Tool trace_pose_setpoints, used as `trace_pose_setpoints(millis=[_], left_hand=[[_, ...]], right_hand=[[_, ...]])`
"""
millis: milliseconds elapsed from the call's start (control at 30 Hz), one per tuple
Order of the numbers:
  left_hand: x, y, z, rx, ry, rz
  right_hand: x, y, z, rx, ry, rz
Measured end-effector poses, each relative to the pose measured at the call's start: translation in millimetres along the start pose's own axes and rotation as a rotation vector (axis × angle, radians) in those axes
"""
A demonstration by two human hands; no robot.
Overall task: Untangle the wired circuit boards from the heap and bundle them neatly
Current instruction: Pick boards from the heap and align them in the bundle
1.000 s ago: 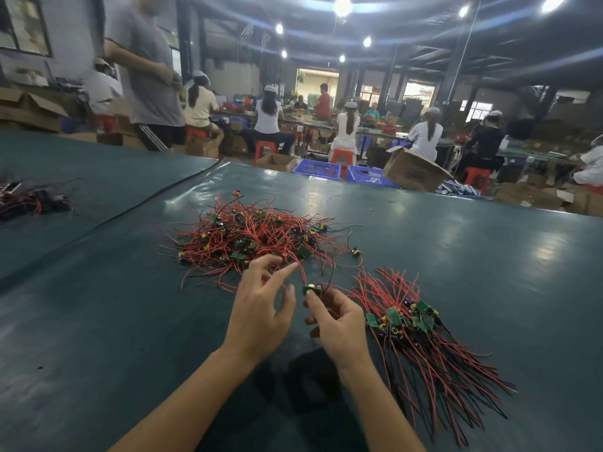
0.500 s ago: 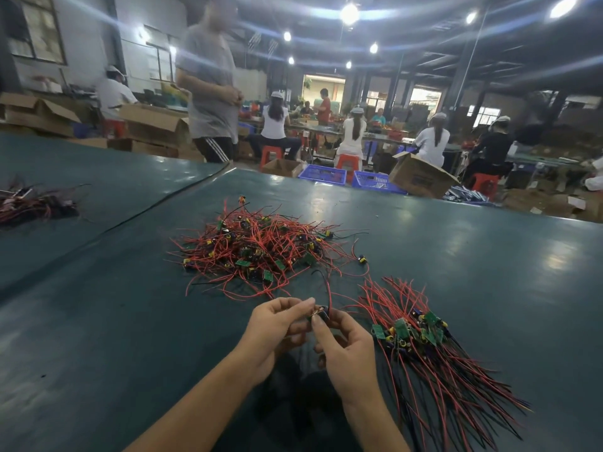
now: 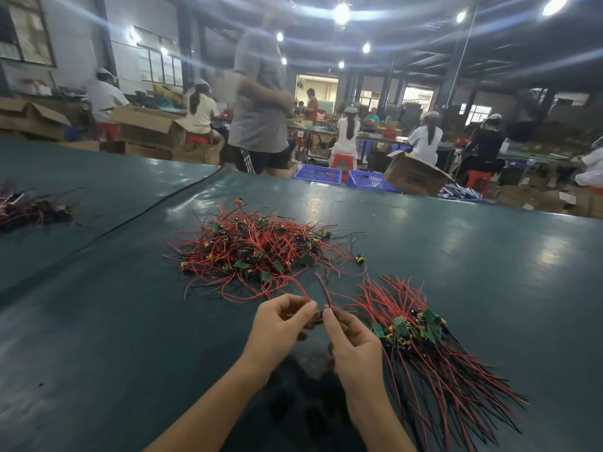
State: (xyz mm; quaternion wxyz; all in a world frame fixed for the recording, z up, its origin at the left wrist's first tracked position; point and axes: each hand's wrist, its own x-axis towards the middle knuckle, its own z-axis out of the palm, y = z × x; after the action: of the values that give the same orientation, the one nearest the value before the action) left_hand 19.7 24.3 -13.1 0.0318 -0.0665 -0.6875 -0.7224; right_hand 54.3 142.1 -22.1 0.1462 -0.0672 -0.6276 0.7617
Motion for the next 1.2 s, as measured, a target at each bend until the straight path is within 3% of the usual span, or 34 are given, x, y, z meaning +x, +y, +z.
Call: trace_pose_setpoints(millis=[100, 200, 500, 633, 833, 1000, 1200], left_hand=[[-1.1, -0.6, 0.8, 0.082, -0.024, 0.114], [-1.9, -1.4, 2.4, 0.095, -0.041, 0.117], [-3.3, -1.5, 5.8, -0.007, -0.144, -0.236], [-5.5, 2.1, 2.9, -0.011, -0.196, -0.216], [-1.4, 2.0, 3.1, 0.001, -0.123, -0.135], [-2.7, -0.1, 4.9, 0.082, -0.175, -0.184], [-4.7, 2.2, 5.8, 0.163, -0.208, -0.114]], right_hand=[[0.5, 2.1, -1.3, -0.046, 0.073, -0.02], [0.2, 1.2, -3.3, -0.057, 0.086, -0.007], [-3.9, -5.0, -0.3, -0.018, 0.012, 0.019], [-3.4, -3.8, 0.8, -0.035, 0.029, 0.025], [2.1, -4.6, -2.7, -0.012, 0.15, 0.155], [-0.6, -3.7, 1.6, -0.016, 0.075, 0.168], [-2.3, -8.4, 3.4, -0.047, 0.077, 0.14]])
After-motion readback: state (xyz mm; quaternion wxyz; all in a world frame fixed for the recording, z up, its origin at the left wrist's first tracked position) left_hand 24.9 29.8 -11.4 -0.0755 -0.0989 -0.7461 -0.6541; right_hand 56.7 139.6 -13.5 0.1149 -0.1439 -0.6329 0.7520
